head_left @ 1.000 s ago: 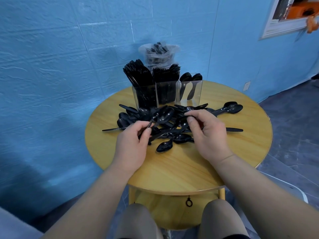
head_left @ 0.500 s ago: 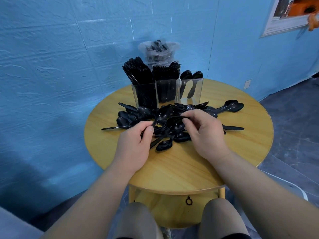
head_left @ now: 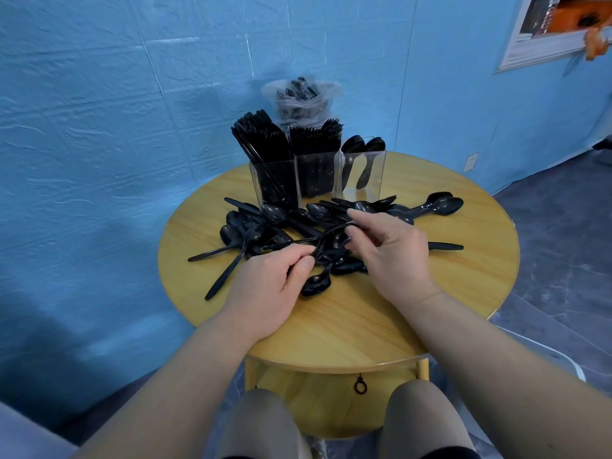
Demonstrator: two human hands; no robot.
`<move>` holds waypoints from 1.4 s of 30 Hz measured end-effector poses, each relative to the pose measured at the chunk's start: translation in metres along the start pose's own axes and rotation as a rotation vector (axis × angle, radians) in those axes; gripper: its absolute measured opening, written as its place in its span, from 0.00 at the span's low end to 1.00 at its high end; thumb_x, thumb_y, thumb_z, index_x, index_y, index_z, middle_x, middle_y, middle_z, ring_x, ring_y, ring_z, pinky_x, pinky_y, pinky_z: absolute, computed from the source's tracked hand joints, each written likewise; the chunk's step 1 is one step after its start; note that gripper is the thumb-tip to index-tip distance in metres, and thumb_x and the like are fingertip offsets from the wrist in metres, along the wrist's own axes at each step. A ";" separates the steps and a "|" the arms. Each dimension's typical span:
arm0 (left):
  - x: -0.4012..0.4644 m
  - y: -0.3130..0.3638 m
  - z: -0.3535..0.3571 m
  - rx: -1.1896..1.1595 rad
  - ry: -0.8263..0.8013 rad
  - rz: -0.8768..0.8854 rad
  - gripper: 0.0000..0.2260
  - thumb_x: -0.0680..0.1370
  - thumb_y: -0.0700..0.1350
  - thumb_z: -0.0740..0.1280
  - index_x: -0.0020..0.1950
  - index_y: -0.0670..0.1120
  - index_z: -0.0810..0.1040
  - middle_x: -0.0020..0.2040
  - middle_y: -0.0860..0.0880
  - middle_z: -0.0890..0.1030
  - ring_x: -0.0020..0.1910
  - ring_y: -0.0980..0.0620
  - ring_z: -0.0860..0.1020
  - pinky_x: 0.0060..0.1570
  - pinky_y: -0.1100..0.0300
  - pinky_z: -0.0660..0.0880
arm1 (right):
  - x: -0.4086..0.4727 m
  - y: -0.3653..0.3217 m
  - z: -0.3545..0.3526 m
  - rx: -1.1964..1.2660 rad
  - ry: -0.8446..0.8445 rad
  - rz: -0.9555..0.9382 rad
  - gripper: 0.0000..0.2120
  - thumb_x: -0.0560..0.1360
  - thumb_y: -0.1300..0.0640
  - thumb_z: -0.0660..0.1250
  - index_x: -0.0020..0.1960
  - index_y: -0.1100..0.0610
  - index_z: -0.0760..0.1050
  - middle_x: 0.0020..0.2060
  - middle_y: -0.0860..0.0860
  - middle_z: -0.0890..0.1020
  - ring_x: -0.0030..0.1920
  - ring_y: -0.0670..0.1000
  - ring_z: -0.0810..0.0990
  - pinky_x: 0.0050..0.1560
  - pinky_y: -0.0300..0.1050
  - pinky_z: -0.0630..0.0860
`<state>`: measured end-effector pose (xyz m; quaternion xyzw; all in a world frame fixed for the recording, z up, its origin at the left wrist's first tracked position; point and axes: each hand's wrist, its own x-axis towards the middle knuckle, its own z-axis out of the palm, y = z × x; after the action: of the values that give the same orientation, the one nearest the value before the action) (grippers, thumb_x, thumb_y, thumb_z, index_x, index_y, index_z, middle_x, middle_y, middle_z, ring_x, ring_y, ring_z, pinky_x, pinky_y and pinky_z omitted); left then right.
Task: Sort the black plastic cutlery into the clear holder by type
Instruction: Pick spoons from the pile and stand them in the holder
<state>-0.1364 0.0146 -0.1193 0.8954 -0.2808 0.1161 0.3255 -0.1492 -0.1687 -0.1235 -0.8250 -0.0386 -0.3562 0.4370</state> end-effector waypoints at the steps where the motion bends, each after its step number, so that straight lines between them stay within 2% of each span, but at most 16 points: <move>1: 0.000 0.000 0.000 0.017 -0.002 0.016 0.14 0.80 0.50 0.59 0.64 0.52 0.77 0.42 0.61 0.80 0.41 0.63 0.77 0.42 0.65 0.73 | 0.000 -0.001 0.000 -0.005 -0.011 -0.008 0.11 0.74 0.61 0.70 0.57 0.57 0.81 0.43 0.49 0.84 0.43 0.49 0.84 0.48 0.51 0.81; 3: 0.000 0.000 0.002 0.060 0.008 0.044 0.14 0.80 0.50 0.60 0.65 0.54 0.77 0.50 0.59 0.82 0.48 0.61 0.78 0.47 0.62 0.76 | 0.001 -0.001 -0.001 -0.012 -0.014 -0.037 0.10 0.74 0.62 0.70 0.54 0.57 0.82 0.42 0.48 0.84 0.42 0.48 0.84 0.46 0.50 0.81; 4: 0.001 0.000 0.002 0.091 0.024 0.050 0.14 0.80 0.49 0.60 0.65 0.54 0.76 0.51 0.58 0.82 0.49 0.59 0.78 0.47 0.60 0.76 | 0.001 -0.002 -0.002 -0.009 -0.009 -0.044 0.08 0.73 0.62 0.71 0.52 0.57 0.82 0.41 0.47 0.83 0.41 0.48 0.84 0.46 0.50 0.81; 9: 0.005 0.000 0.005 0.289 0.140 0.040 0.16 0.80 0.48 0.56 0.64 0.50 0.77 0.41 0.55 0.76 0.42 0.52 0.76 0.39 0.55 0.73 | 0.000 -0.008 -0.004 0.074 -0.062 0.059 0.08 0.72 0.62 0.72 0.50 0.53 0.82 0.40 0.47 0.84 0.42 0.47 0.83 0.48 0.47 0.81; 13: 0.002 0.001 0.002 0.247 0.154 0.058 0.16 0.80 0.45 0.56 0.64 0.48 0.77 0.39 0.55 0.73 0.38 0.54 0.73 0.35 0.59 0.69 | 0.007 -0.022 -0.014 0.292 -0.140 0.246 0.11 0.73 0.62 0.71 0.49 0.46 0.79 0.41 0.46 0.84 0.43 0.46 0.83 0.51 0.44 0.80; 18: 0.031 0.016 -0.011 0.174 0.132 0.104 0.17 0.81 0.41 0.57 0.69 0.48 0.72 0.44 0.53 0.74 0.44 0.54 0.73 0.45 0.58 0.72 | 0.029 -0.036 -0.024 0.339 -0.013 0.232 0.12 0.75 0.63 0.69 0.46 0.45 0.80 0.38 0.41 0.83 0.38 0.39 0.80 0.46 0.34 0.78; 21: 0.066 0.026 -0.018 0.275 0.154 0.136 0.18 0.81 0.44 0.60 0.71 0.49 0.70 0.56 0.51 0.78 0.58 0.52 0.72 0.59 0.59 0.66 | 0.063 -0.035 -0.042 0.251 0.152 0.186 0.09 0.75 0.61 0.68 0.47 0.47 0.81 0.33 0.37 0.81 0.34 0.36 0.77 0.42 0.30 0.74; 23: 0.089 0.029 -0.025 0.326 0.200 0.177 0.19 0.79 0.46 0.62 0.70 0.49 0.71 0.61 0.51 0.77 0.63 0.49 0.70 0.62 0.57 0.65 | 0.094 -0.033 -0.064 0.157 0.265 0.112 0.07 0.75 0.59 0.68 0.51 0.52 0.82 0.35 0.37 0.79 0.34 0.34 0.76 0.42 0.28 0.71; 26: 0.123 0.033 -0.029 0.400 0.256 0.266 0.20 0.76 0.47 0.66 0.68 0.46 0.74 0.60 0.49 0.79 0.61 0.44 0.71 0.59 0.47 0.71 | 0.136 -0.028 -0.092 -0.041 0.365 -0.080 0.09 0.76 0.57 0.65 0.54 0.55 0.82 0.37 0.39 0.79 0.36 0.35 0.76 0.42 0.27 0.68; 28: 0.142 0.038 -0.027 0.459 0.241 0.284 0.20 0.76 0.48 0.68 0.67 0.46 0.75 0.61 0.49 0.79 0.62 0.42 0.71 0.56 0.45 0.71 | 0.157 -0.022 -0.098 -0.187 0.361 -0.230 0.10 0.76 0.59 0.65 0.53 0.58 0.82 0.39 0.45 0.80 0.38 0.39 0.76 0.43 0.24 0.66; 30: 0.157 0.043 -0.023 0.517 0.160 0.260 0.22 0.77 0.51 0.66 0.70 0.48 0.72 0.65 0.50 0.76 0.66 0.43 0.68 0.59 0.45 0.67 | 0.171 -0.011 -0.092 -0.312 0.308 -0.377 0.09 0.75 0.62 0.65 0.51 0.61 0.83 0.39 0.52 0.83 0.38 0.45 0.78 0.43 0.28 0.70; 31: 0.164 0.044 -0.020 0.548 0.122 0.248 0.22 0.78 0.52 0.65 0.71 0.50 0.70 0.67 0.52 0.74 0.68 0.45 0.65 0.61 0.45 0.64 | 0.176 -0.004 -0.087 -0.358 0.265 -0.421 0.09 0.74 0.63 0.65 0.50 0.61 0.83 0.39 0.55 0.84 0.38 0.51 0.80 0.43 0.36 0.74; 32: 0.170 0.044 -0.016 0.578 0.097 0.241 0.22 0.79 0.53 0.63 0.72 0.51 0.68 0.68 0.54 0.72 0.69 0.46 0.62 0.62 0.46 0.62 | 0.180 0.003 -0.080 -0.397 0.215 -0.440 0.08 0.74 0.63 0.65 0.49 0.62 0.83 0.38 0.57 0.84 0.37 0.56 0.81 0.40 0.43 0.77; 34: 0.178 0.043 -0.009 0.623 0.067 0.233 0.21 0.80 0.54 0.60 0.73 0.53 0.66 0.70 0.56 0.70 0.71 0.48 0.59 0.63 0.47 0.58 | 0.184 0.015 -0.066 -0.459 0.102 -0.424 0.08 0.74 0.63 0.65 0.47 0.61 0.83 0.37 0.58 0.83 0.36 0.60 0.81 0.37 0.50 0.78; 40: 0.185 0.033 0.007 0.646 0.077 0.245 0.19 0.79 0.53 0.60 0.70 0.54 0.69 0.68 0.57 0.73 0.71 0.48 0.61 0.60 0.46 0.58 | 0.183 0.036 -0.045 -0.548 -0.312 -0.173 0.15 0.79 0.60 0.58 0.60 0.58 0.79 0.52 0.57 0.81 0.54 0.57 0.77 0.52 0.45 0.70; 42: 0.186 0.031 0.009 0.633 0.094 0.253 0.19 0.79 0.52 0.60 0.69 0.53 0.70 0.66 0.56 0.74 0.70 0.47 0.62 0.59 0.46 0.58 | 0.179 0.036 -0.044 -0.522 -0.448 -0.103 0.18 0.79 0.58 0.53 0.64 0.56 0.76 0.53 0.57 0.80 0.55 0.57 0.75 0.54 0.45 0.68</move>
<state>-0.0028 -0.0902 -0.0373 0.9038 -0.3243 0.2778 0.0271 -0.0270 -0.2684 -0.0212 -0.9637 -0.0830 -0.1857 0.1732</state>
